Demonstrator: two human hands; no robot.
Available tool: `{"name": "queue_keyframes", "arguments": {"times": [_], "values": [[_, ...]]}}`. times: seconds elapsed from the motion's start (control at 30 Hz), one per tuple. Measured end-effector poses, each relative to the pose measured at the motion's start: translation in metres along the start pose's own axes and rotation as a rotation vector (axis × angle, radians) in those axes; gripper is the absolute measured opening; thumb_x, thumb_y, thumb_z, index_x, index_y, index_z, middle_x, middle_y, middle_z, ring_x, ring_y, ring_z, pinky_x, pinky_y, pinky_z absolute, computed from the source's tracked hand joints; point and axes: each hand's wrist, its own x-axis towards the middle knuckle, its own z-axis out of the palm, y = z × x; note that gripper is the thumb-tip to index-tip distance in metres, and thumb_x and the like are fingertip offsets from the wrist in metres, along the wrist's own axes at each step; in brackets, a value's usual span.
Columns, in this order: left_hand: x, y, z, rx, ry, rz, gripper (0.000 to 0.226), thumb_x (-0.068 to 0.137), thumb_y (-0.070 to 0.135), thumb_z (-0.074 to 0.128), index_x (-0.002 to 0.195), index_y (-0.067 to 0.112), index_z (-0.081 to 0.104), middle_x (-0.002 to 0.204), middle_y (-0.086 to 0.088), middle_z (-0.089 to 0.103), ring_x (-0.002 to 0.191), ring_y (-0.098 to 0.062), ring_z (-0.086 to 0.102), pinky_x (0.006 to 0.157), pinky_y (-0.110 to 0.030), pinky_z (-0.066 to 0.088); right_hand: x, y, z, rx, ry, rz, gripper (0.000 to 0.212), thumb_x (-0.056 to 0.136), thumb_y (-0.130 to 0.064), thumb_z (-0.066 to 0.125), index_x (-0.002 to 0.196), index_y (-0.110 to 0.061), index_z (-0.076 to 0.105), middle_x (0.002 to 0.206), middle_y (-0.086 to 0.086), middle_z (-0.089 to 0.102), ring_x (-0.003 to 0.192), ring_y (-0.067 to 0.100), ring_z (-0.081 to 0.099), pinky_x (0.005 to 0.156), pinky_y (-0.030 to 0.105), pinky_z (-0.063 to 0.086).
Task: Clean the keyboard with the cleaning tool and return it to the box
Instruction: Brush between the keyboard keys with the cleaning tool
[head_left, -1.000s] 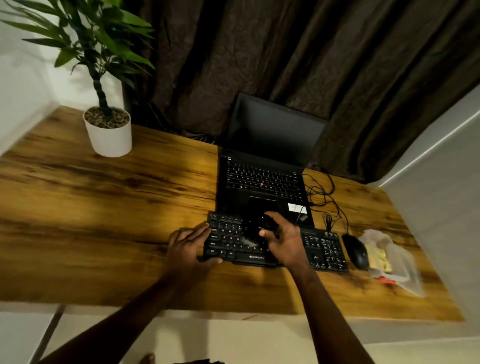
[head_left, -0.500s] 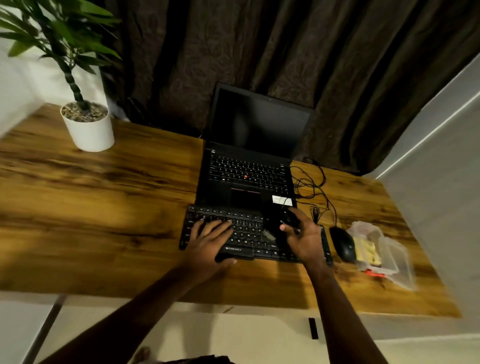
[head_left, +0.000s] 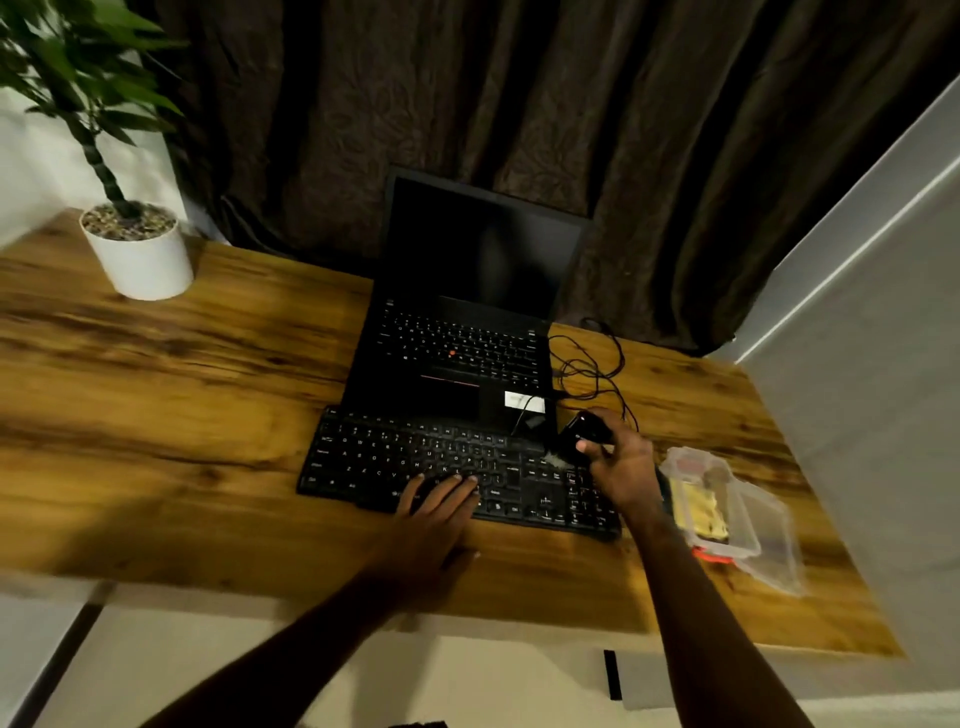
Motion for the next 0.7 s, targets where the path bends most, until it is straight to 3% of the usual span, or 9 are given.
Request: {"name": "queue_keyframes", "arguments": {"times": [0.13, 0.23, 0.37, 0.5, 0.6, 0.7], "values": [[-0.001, 0.000, 0.004, 0.020, 0.046, 0.011, 0.068, 0.089, 0.061, 0.051, 0.144, 0.020, 0.047, 0.153, 0.000, 0.044, 0.140, -0.018, 0.041, 0.114, -0.056, 0.024, 0.013, 0.012, -0.002, -0.084, -0.007, -0.024, 0.048, 0.089, -0.006, 0.066, 0.130, -0.030, 0.056, 0.120, 0.010, 0.063, 0.101, 0.019, 0.062, 0.063, 0.005, 0.044], [-0.003, 0.001, 0.006, 0.035, 0.070, 0.013, 0.067, 0.091, 0.059, 0.049, 0.146, 0.020, 0.044, 0.154, 0.000, 0.041, 0.141, -0.018, 0.038, 0.118, -0.054, 0.025, 0.020, 0.010, 0.007, -0.050, -0.062, -0.074, 0.050, 0.090, -0.007, 0.065, 0.129, -0.037, 0.053, 0.121, 0.004, 0.060, 0.103, 0.018, 0.061, 0.066, 0.012, 0.051], [-0.005, 0.001, 0.008, 0.006, 0.060, -0.004, 0.067, 0.094, 0.055, 0.048, 0.150, 0.021, 0.038, 0.158, 0.003, 0.034, 0.146, -0.016, 0.029, 0.117, -0.050, 0.013, 0.024, -0.010, 0.022, -0.007, -0.159, -0.141, 0.047, 0.092, -0.006, 0.062, 0.127, -0.035, 0.054, 0.109, -0.010, 0.057, 0.096, 0.015, 0.063, 0.062, 0.019, 0.057], [-0.006, 0.003, 0.005, -0.010, 0.058, -0.015, 0.063, 0.097, 0.054, 0.045, 0.151, 0.022, 0.037, 0.159, 0.005, 0.033, 0.147, -0.014, 0.028, 0.119, -0.048, 0.010, 0.032, -0.002, 0.015, -0.076, -0.191, -0.145, 0.047, 0.093, -0.011, 0.062, 0.129, -0.039, 0.052, 0.109, 0.004, 0.063, 0.087, 0.016, 0.065, 0.058, 0.023, 0.058], [-0.006, 0.002, 0.005, -0.005, 0.051, -0.029, 0.062, 0.098, 0.055, 0.040, 0.151, 0.023, 0.037, 0.160, 0.005, 0.032, 0.148, -0.013, 0.026, 0.119, -0.047, 0.010, 0.038, 0.016, -0.010, -0.142, -0.151, -0.137, 0.047, 0.092, -0.009, 0.063, 0.131, -0.032, 0.054, 0.110, 0.006, 0.065, 0.085, 0.012, 0.063, 0.057, 0.017, 0.051], [-0.006, 0.003, 0.005, -0.004, 0.051, -0.030, 0.061, 0.098, 0.055, 0.040, 0.151, 0.023, 0.038, 0.159, 0.005, 0.032, 0.147, -0.013, 0.027, 0.119, -0.047, 0.010, 0.042, 0.045, -0.034, -0.143, -0.118, -0.100, 0.051, 0.091, -0.011, 0.064, 0.124, -0.048, 0.051, 0.117, 0.013, 0.060, 0.095, 0.019, 0.061, 0.066, 0.024, 0.055]]}}
